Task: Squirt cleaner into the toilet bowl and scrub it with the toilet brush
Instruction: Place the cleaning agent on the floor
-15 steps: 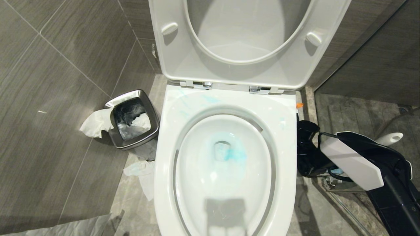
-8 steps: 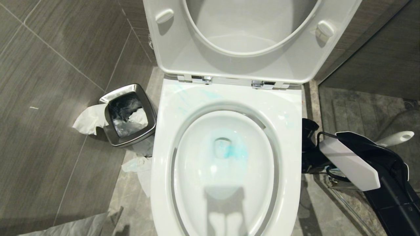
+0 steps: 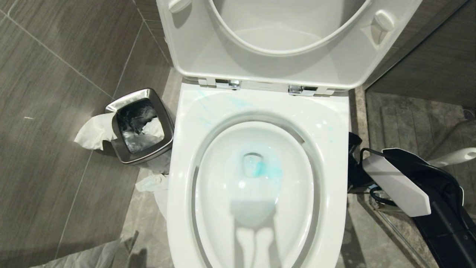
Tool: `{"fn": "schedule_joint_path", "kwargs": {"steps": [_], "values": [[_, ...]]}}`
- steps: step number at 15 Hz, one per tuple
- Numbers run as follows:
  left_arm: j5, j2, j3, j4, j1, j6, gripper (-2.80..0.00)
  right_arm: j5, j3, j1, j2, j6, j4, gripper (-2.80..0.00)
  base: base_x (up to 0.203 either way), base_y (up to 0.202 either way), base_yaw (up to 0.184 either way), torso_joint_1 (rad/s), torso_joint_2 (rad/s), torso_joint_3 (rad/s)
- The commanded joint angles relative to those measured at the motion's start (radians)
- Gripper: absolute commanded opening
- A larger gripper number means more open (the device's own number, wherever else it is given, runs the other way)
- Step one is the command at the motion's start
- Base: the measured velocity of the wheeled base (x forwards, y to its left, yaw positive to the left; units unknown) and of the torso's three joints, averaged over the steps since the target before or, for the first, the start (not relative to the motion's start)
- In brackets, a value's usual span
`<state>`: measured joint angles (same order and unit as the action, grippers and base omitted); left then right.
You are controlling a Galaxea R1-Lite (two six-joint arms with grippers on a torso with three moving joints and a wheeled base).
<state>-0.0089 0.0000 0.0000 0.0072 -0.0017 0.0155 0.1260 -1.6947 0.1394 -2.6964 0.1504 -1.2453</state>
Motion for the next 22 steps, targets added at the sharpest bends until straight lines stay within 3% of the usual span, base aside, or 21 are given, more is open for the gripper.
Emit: {"fn": "schedule_joint_path", "kwargs": {"steps": [1, 22], "values": [[0.001, 0.001, 0.002, 0.0, 0.0, 0.0, -2.8, 0.001, -0.002, 0.0, -0.002, 0.001, -0.003, -2.8, 0.0, 0.0, 0.0, 0.004, 0.0, -0.062], [0.003, 0.0, 0.002, 0.001, 0.0, -0.011, -2.8, 0.009, -0.016, 0.002, 0.001, 0.009, 0.032, -2.8, 0.0, 0.0, 0.0, 0.0, 0.0, -0.002]]}}
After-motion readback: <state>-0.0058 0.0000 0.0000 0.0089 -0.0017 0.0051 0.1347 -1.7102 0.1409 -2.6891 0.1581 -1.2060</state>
